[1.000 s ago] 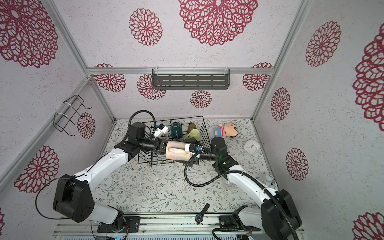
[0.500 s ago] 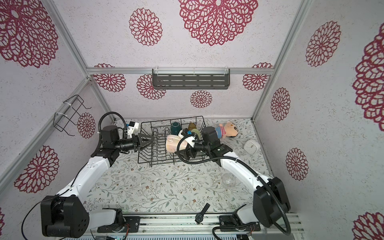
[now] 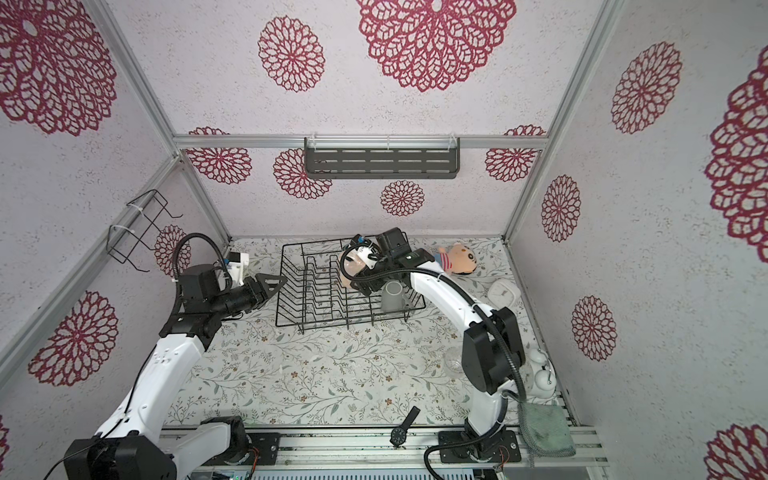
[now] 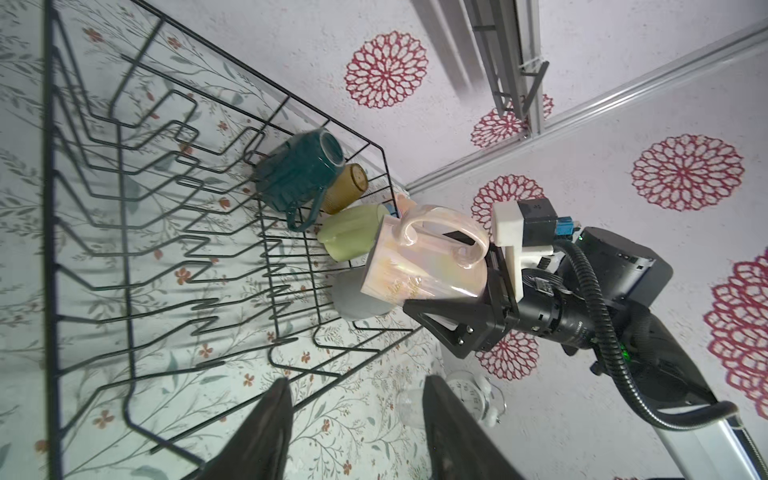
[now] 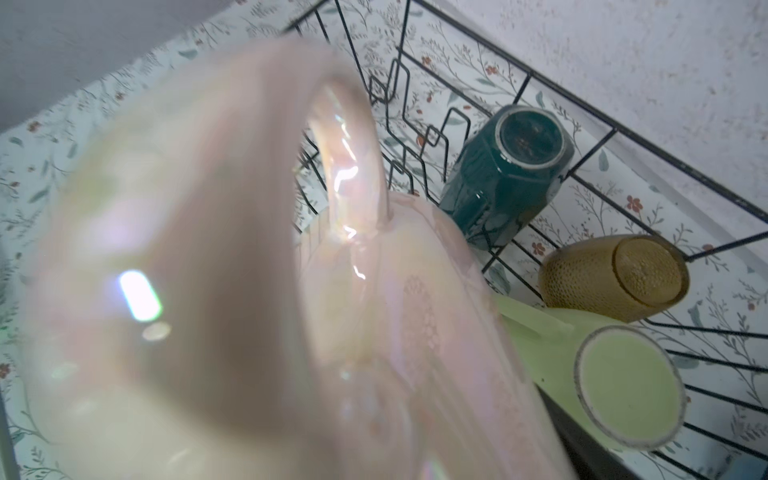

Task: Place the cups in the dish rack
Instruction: 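Lower the pink mug upside down into the rack slot with the right gripper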

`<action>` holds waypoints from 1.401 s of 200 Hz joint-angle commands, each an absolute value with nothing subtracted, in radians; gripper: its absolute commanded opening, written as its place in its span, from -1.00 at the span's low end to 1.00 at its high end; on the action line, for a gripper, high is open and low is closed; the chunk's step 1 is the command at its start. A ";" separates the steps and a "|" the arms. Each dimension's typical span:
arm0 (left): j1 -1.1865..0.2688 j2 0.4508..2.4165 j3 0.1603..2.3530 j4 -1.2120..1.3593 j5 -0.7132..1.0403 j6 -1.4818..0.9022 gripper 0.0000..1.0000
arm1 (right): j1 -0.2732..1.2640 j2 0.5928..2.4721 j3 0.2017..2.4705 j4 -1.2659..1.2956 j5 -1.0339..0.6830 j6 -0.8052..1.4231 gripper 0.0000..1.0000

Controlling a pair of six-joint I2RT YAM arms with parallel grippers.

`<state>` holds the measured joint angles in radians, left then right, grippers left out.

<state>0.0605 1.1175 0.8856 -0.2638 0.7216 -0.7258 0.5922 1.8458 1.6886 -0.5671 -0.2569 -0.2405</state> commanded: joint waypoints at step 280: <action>0.115 1.123 0.792 -0.257 0.714 -0.726 0.09 | 0.676 2.164 2.035 -0.788 -0.018 -0.295 0.72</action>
